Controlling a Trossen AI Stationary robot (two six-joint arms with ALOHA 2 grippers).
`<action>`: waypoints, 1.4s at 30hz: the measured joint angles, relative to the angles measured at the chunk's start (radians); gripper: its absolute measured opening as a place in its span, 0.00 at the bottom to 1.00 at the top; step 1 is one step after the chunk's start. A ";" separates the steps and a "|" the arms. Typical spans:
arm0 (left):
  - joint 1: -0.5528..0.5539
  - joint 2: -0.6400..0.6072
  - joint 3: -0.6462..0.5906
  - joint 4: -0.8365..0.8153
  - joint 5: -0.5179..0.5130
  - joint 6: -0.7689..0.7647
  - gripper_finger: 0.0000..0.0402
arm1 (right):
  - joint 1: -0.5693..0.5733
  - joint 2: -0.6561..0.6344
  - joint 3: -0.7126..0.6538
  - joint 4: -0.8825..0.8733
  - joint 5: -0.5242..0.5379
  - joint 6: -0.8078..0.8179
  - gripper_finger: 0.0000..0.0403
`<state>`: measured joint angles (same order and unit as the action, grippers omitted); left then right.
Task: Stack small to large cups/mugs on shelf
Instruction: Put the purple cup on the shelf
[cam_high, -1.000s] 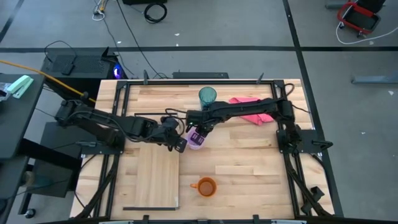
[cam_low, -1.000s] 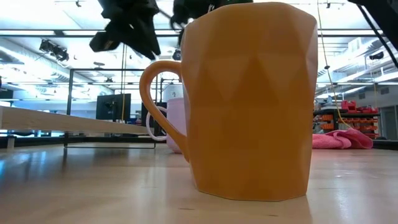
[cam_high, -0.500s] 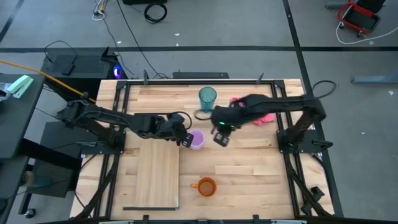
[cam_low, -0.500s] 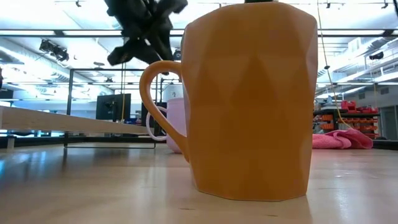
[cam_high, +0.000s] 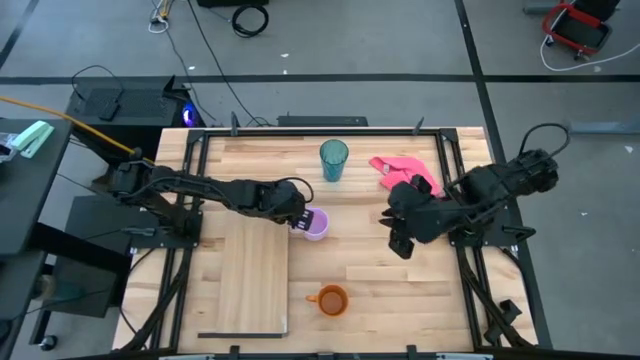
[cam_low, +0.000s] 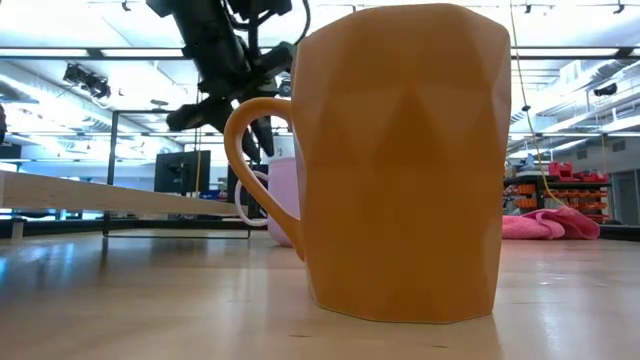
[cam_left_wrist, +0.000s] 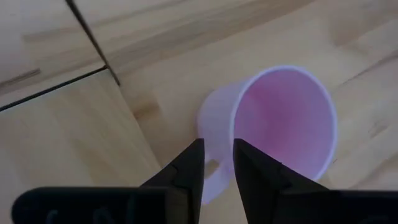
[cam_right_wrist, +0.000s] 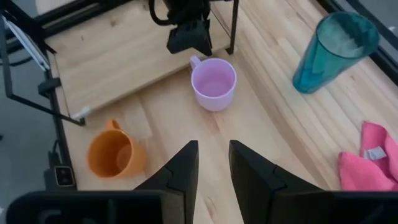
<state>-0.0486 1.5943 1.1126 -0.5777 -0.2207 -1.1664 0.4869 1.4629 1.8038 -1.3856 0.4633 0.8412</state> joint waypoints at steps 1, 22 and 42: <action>0.002 0.006 0.002 0.027 0.003 0.000 0.24 | 0.008 0.002 0.000 -0.019 0.004 0.011 0.24; 0.003 0.055 0.000 0.127 0.090 -0.001 0.25 | -0.004 0.027 -0.186 -0.014 0.007 0.043 0.24; 0.002 0.054 0.000 0.213 0.106 -0.032 0.26 | -0.413 0.029 -0.796 0.773 -0.332 -0.138 0.19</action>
<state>-0.0467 1.6482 1.1130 -0.3649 -0.1145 -1.1981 0.0742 1.4921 1.0082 -0.6121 0.1312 0.7034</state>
